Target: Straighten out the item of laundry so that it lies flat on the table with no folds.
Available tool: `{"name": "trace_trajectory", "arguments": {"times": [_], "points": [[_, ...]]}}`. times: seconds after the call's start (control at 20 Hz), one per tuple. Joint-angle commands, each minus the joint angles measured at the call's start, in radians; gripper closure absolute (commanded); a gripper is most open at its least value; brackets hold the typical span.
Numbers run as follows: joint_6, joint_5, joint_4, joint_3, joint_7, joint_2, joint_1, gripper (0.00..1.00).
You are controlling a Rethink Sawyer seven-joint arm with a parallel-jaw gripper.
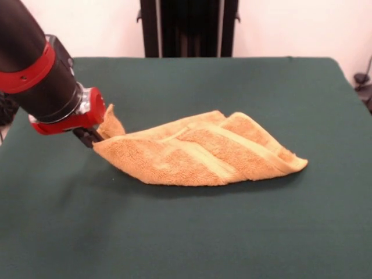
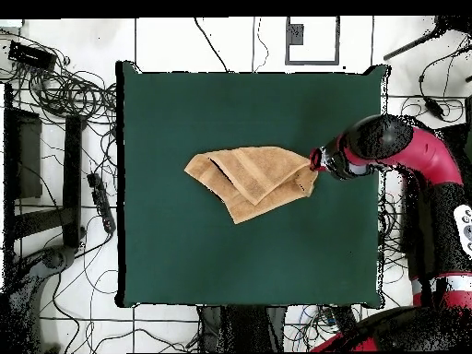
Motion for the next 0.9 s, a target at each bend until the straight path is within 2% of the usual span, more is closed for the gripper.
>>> {"name": "trace_trajectory", "arguments": {"times": [0.05, 0.65, 0.9], "points": [[0.071, -0.045, -0.029, 0.055, -0.355, 0.014, 0.037, 1.00], [0.088, -0.065, -0.038, 0.051, -0.395, -0.003, 0.024, 1.00], [0.110, -0.089, -0.084, 0.050, -0.444, 0.011, 0.016, 1.00]]}}
